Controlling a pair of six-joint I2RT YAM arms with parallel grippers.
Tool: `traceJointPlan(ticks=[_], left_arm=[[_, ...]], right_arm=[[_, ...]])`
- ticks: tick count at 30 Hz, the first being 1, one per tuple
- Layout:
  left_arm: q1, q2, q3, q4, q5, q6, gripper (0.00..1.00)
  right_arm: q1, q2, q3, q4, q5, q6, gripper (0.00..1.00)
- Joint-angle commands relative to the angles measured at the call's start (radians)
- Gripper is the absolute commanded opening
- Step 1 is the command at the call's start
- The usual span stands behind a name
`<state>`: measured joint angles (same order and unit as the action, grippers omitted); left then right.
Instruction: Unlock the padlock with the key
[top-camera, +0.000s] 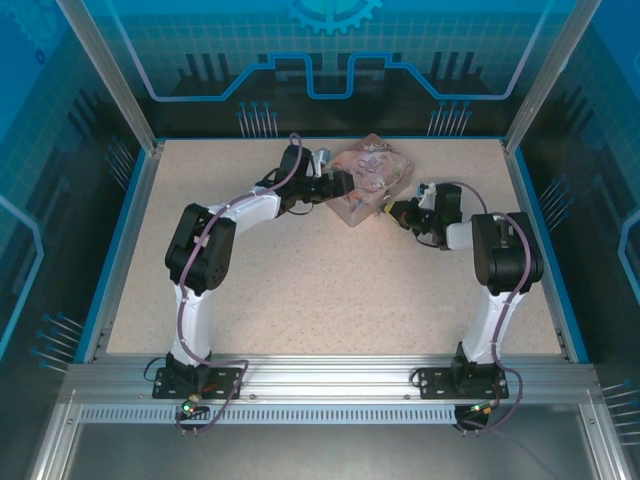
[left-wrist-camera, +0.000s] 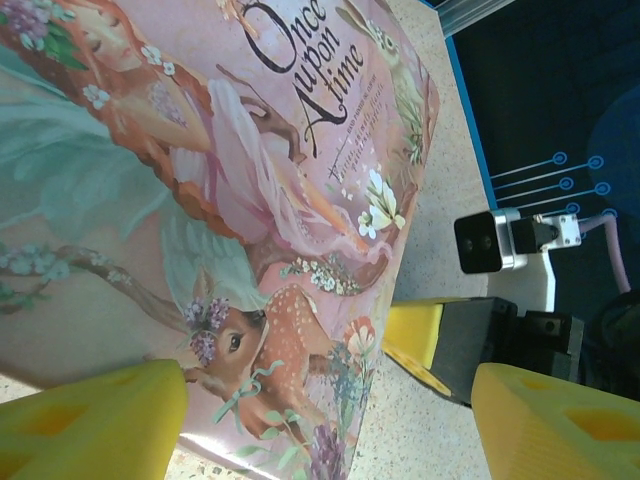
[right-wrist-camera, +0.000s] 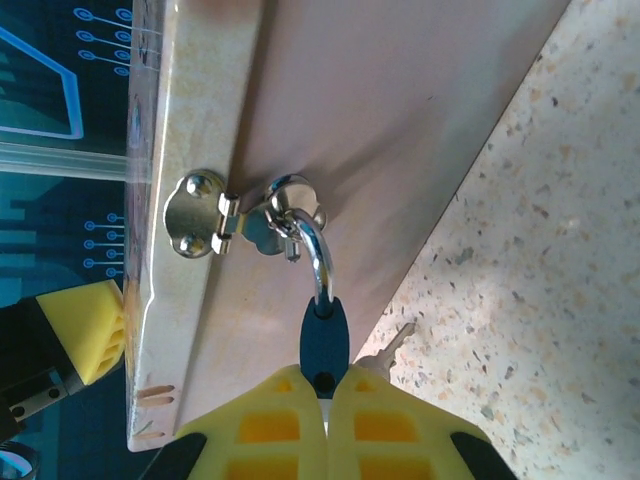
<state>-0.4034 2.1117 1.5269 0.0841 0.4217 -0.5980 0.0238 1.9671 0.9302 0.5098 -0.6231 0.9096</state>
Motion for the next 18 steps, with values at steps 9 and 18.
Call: traceJointPlan(ticks=[9, 18], left_arm=[[0.005, -0.074, -0.037, -0.155, -0.041, 0.044, 0.78], [-0.075, -0.032, 0.083, -0.143, 0.012, 0.021, 0.79]], right_arm=[[0.022, -0.108, 0.011, -0.312, -0.057, -0.207, 0.00], [0.039, -0.161, -0.095, -0.291, -0.063, -0.200, 0.00]])
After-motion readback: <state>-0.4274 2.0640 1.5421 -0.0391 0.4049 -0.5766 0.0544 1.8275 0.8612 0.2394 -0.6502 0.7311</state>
